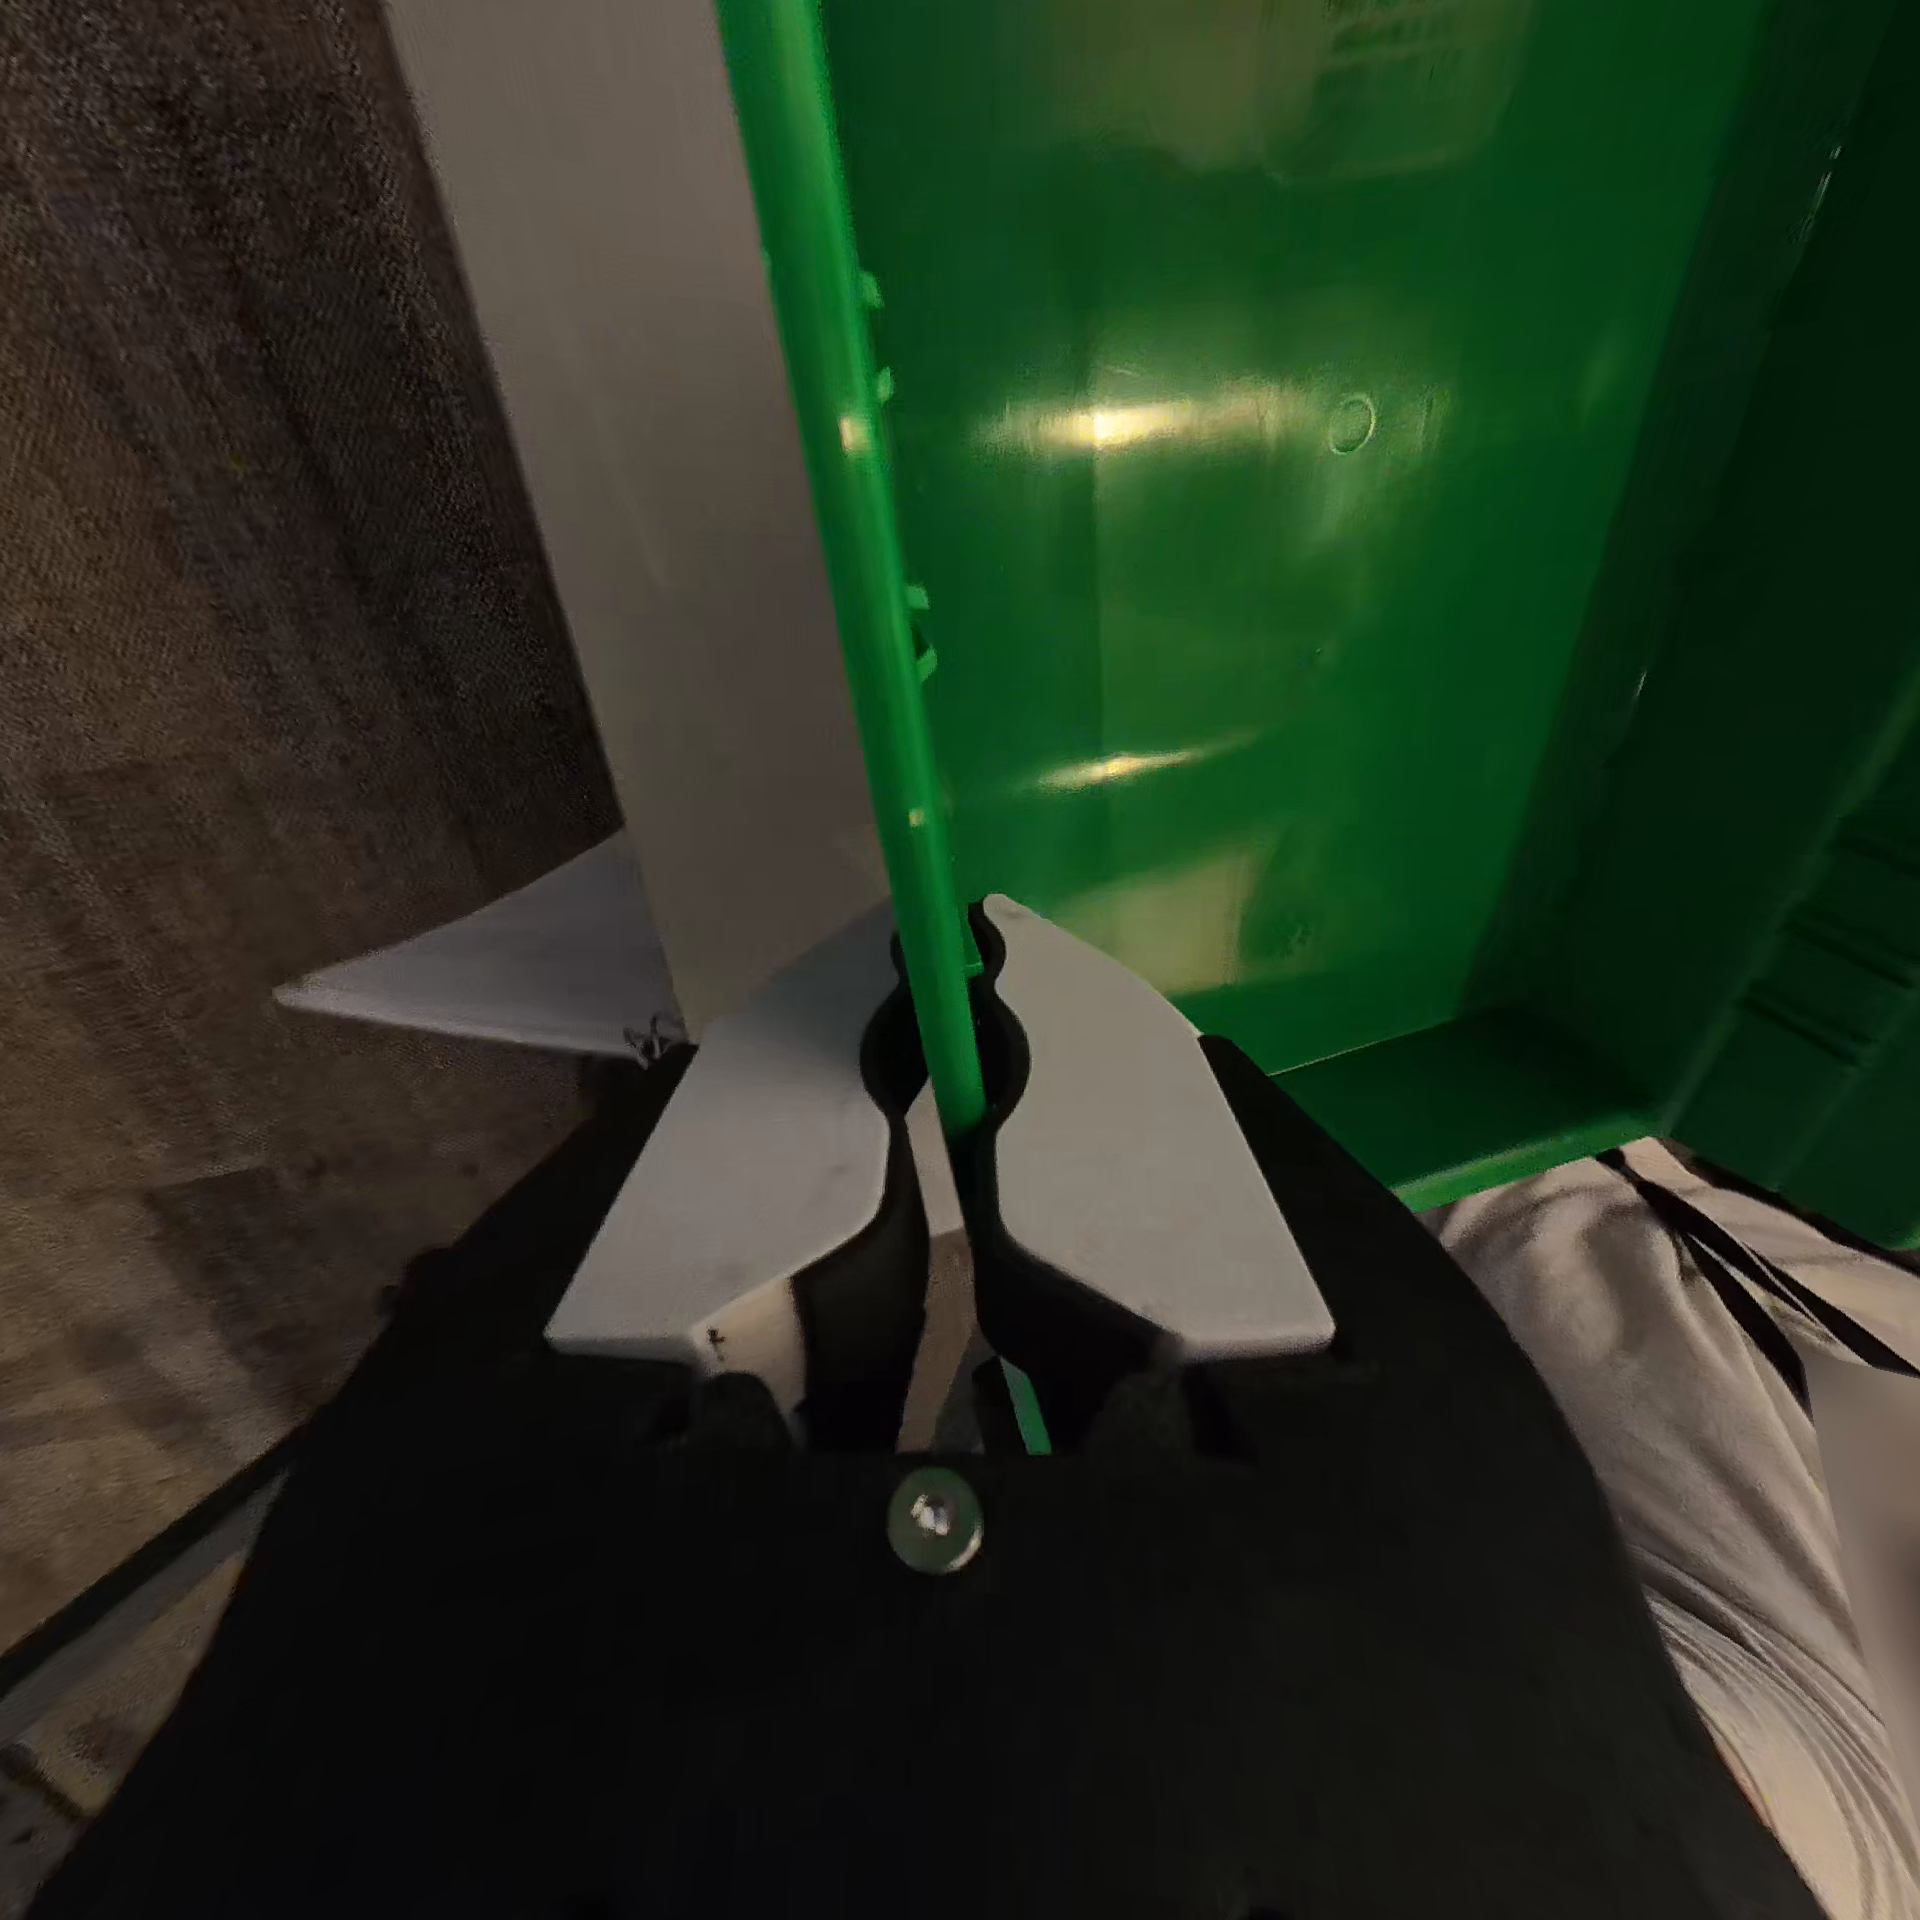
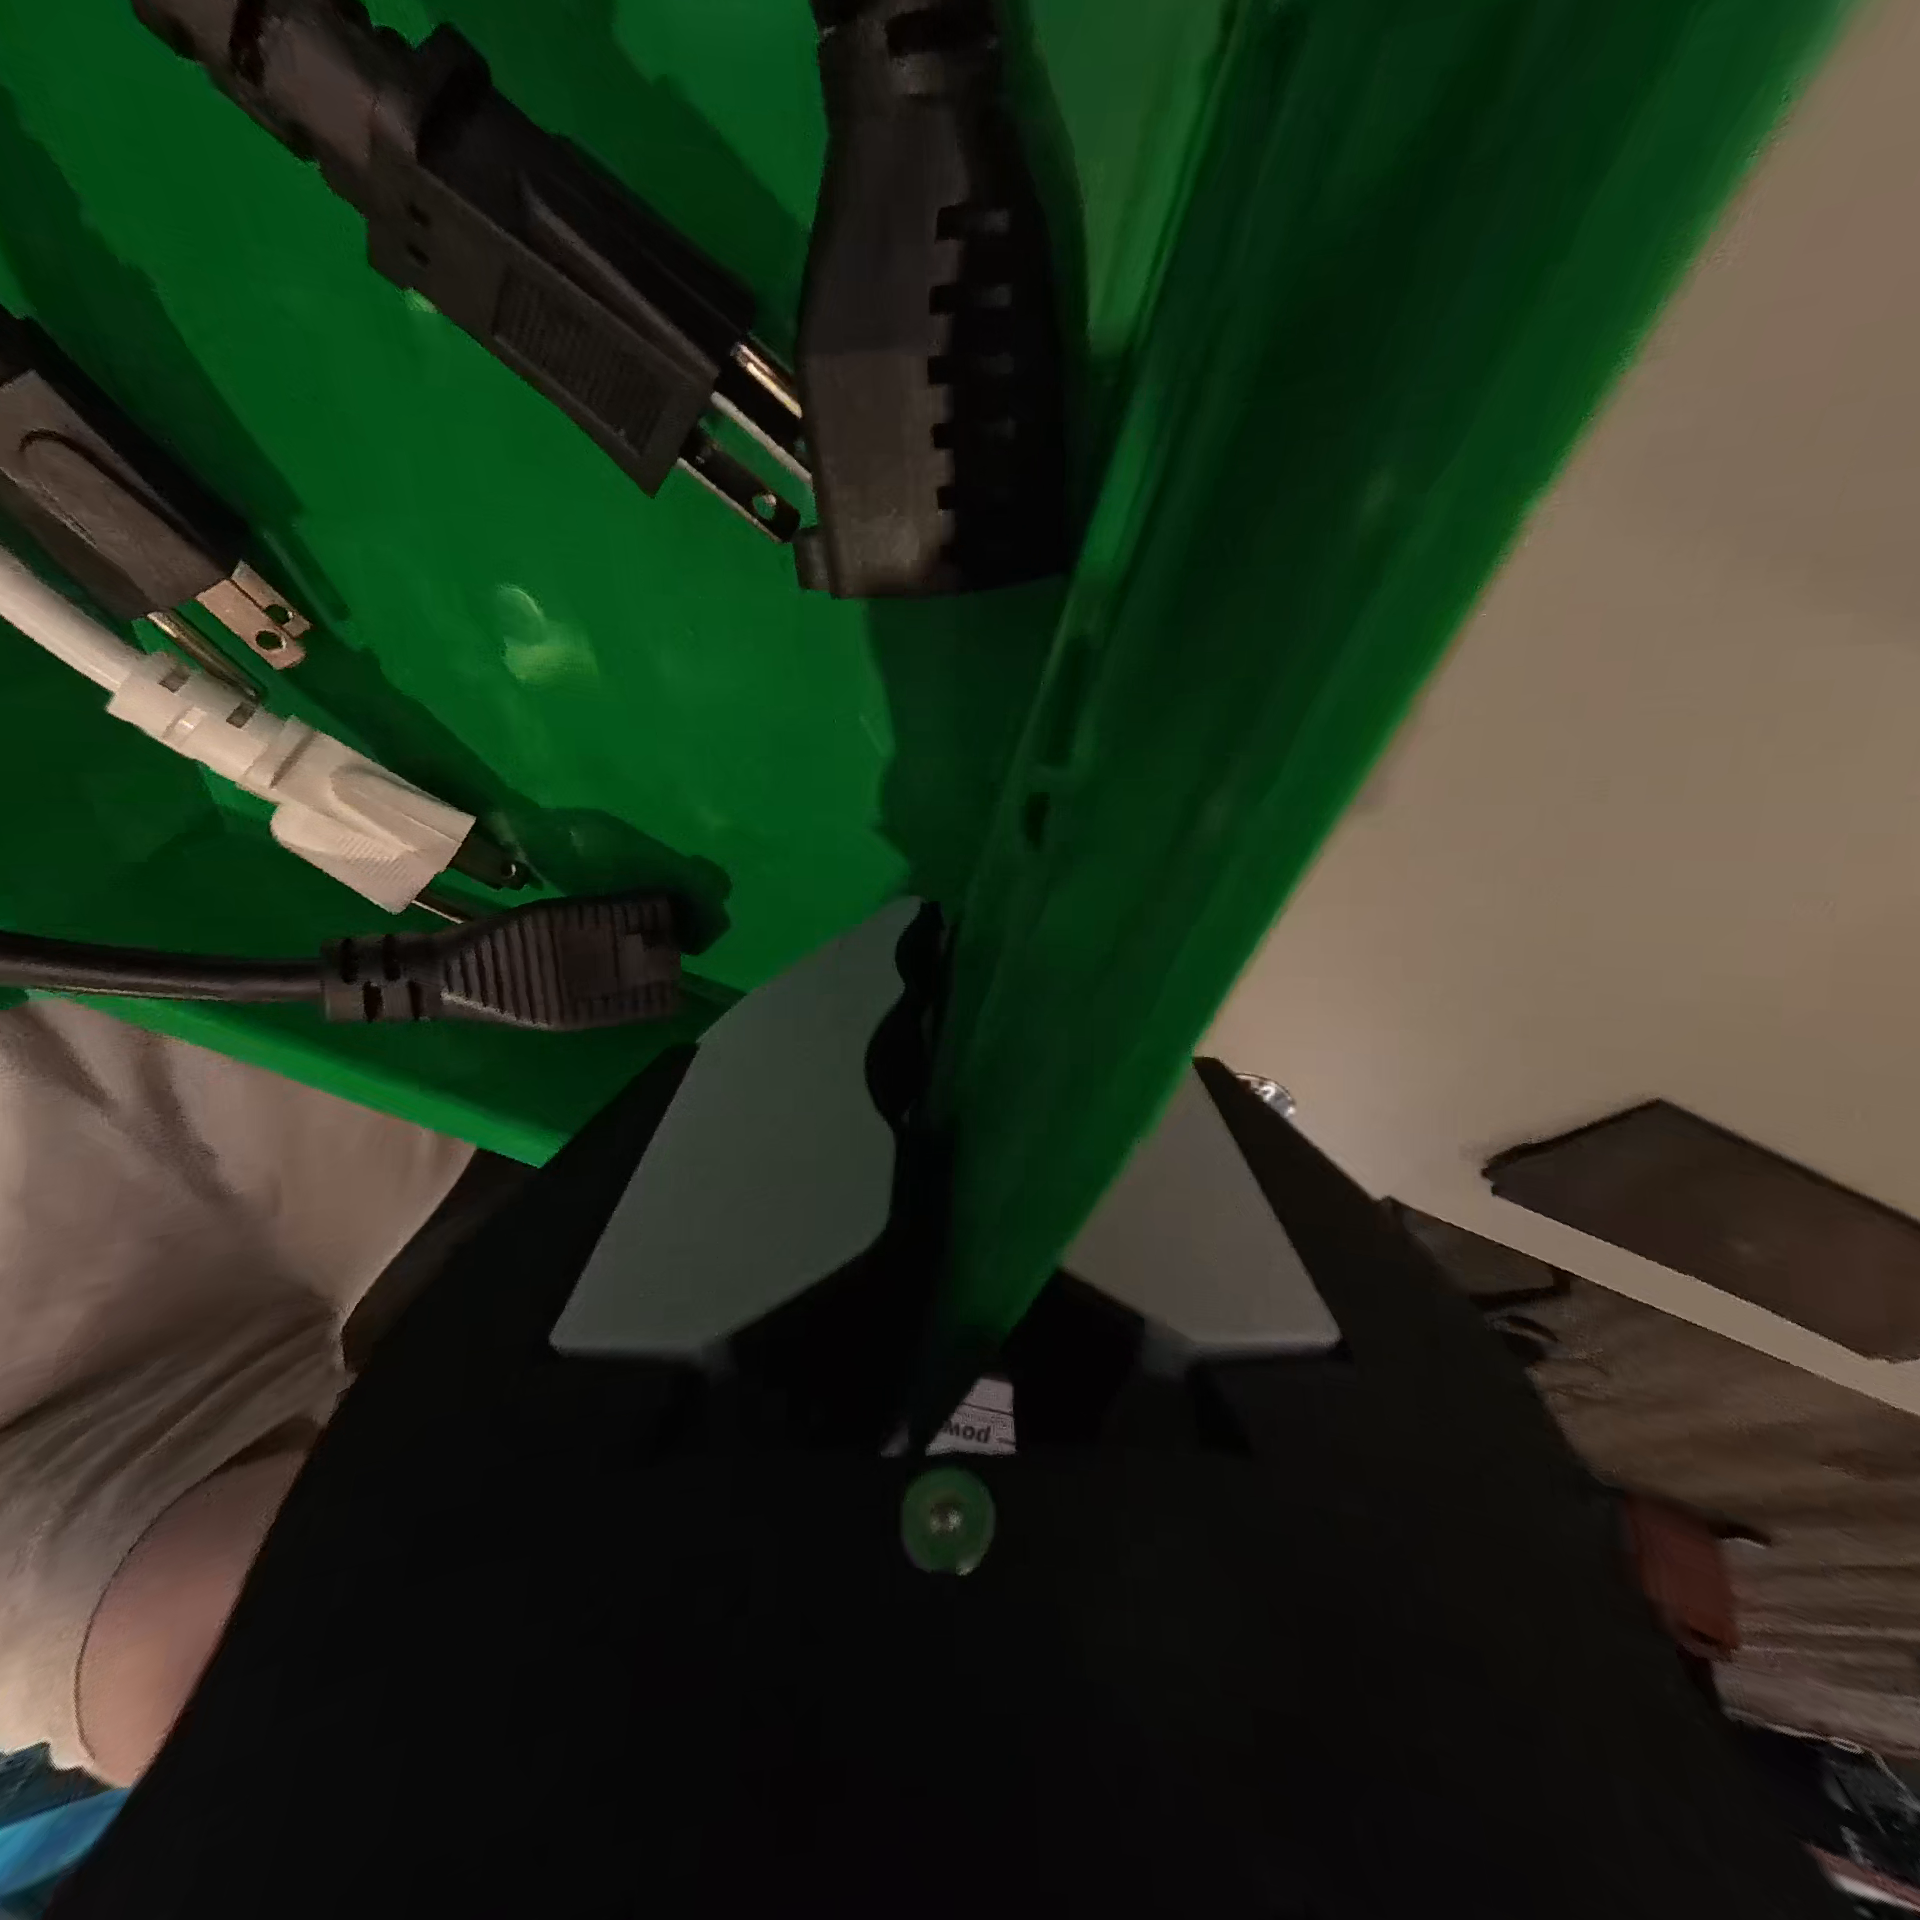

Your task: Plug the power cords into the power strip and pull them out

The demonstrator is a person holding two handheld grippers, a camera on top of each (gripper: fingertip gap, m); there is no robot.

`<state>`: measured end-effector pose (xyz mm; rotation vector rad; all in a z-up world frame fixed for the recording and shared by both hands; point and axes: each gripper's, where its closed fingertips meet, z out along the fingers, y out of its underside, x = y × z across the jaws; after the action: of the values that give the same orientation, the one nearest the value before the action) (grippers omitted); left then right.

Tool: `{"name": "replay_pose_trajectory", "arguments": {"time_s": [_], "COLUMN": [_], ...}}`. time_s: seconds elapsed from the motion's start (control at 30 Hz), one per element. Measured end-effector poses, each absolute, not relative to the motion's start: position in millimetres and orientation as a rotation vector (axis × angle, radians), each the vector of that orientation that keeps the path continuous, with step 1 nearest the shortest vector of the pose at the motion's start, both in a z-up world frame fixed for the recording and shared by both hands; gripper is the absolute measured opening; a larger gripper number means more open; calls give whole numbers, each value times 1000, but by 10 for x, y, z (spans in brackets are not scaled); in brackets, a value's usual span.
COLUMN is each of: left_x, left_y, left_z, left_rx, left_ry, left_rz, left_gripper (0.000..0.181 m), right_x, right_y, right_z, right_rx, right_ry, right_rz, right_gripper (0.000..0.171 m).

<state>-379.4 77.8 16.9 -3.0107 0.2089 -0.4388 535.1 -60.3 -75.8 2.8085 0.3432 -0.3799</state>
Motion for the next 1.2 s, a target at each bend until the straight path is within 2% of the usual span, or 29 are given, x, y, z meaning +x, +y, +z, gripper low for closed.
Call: {"name": "replay_pose_trajectory", "arguments": {"time_s": [0.17,0.33,0.57,0.7,0.87,1.03,1.2], "left_x": [-4444,-5068,-5403,-5447,-5482,-5560,-5474], "left_y": [-74,-863,-1398,-1434,-1444,-1418,-1339], "left_z": [365,456,602,636,665,721,743], "left_rx": [-3001,-3018,-3031,-2997,-2966,-2969,-2966], "left_ry": [27,-186,-229,-179,-150,-127,-107], "left_rz": [-419,-356,-308,-317,-370,-299,-294], "left_gripper": [4,5,5,6,4,4,5], "right_x": [4397,2835,491,-483,-1163,-1402,-1528], "right_y": [-293,221,791,1082,1295,1338,1154], "right_z": [-333,-158,-340,-606,-984,-1254,-1348], "right_rx": [2823,2806,2734,2772,2816,2914,2918], "right_ry": [607,897,1117,1128,969,700,530], "right_rz": [-395,-425,-598,-628,-677,-613,-564], "right_gripper": [4,2,2,4,2,3,20]}}
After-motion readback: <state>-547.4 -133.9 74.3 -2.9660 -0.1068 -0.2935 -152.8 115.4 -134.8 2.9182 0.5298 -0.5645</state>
